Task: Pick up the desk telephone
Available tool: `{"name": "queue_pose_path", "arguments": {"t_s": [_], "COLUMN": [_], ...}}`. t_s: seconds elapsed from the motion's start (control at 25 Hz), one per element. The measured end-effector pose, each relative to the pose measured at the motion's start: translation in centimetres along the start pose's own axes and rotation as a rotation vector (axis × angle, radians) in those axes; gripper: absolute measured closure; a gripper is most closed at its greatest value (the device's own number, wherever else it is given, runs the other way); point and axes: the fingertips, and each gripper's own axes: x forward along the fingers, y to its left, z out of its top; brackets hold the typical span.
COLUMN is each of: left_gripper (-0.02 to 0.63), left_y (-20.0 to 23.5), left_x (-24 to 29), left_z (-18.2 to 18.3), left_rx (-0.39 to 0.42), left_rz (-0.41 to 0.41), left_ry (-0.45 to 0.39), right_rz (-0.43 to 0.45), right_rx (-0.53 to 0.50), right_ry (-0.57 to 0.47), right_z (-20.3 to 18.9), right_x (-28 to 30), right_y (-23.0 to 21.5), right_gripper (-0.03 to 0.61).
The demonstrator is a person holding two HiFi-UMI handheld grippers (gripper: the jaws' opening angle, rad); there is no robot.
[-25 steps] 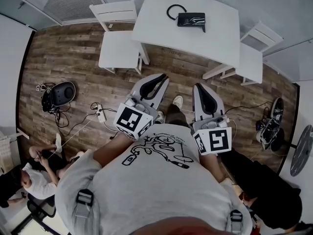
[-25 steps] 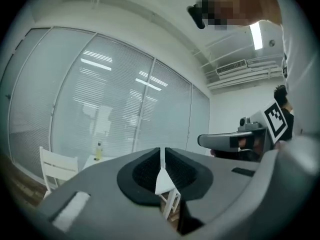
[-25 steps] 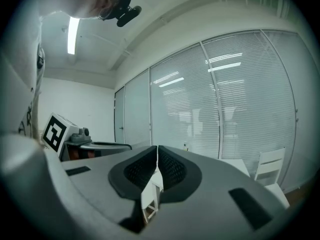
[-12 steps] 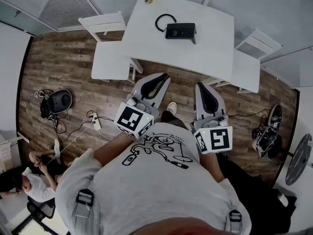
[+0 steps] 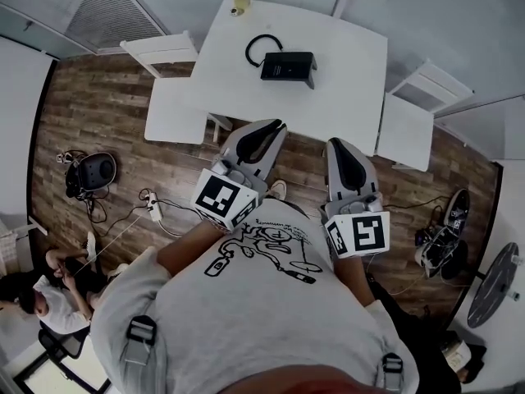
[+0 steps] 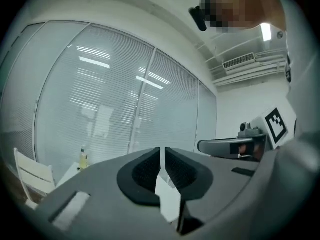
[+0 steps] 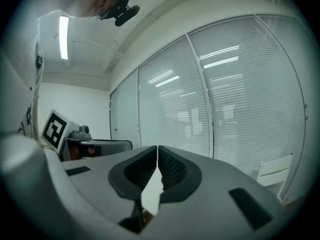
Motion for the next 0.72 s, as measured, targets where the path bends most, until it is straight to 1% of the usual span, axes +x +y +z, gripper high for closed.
{"name": "queue_pose_path", "arguments": {"t_s": [0.12, 0.36, 0.56, 0.72], "left_gripper": [0.586, 0.586, 0.586, 0.586], "left_y": [0.2, 1.3, 3.1, 5.7], "left_x": [1.3, 3.0, 4.4, 5.8], "left_z": [-0.2, -0.5, -0.4, -0.1], "left_rx": [-0.008, -0.010, -0.017, -0.025], "left_rz": [0.007, 0.025, 0.038, 0.046], "left_ry": [0.004, 0.019, 0.018, 0.018], "right_rz": [0.006, 0.025, 0.019, 0.015], "right_rx": [0.008, 0.023, 0.027, 0.017], "right_ry": [0.005, 0.011, 0.012, 0.015], "right_z": [-0.2, -0.5, -0.4, -0.1], "right_x": [0.8, 2.5, 4.4, 7.3], "right_y": [-1.3, -2.6, -3.9, -5.1], "right_gripper": [0.571, 0.571, 0.571, 0.571]}}
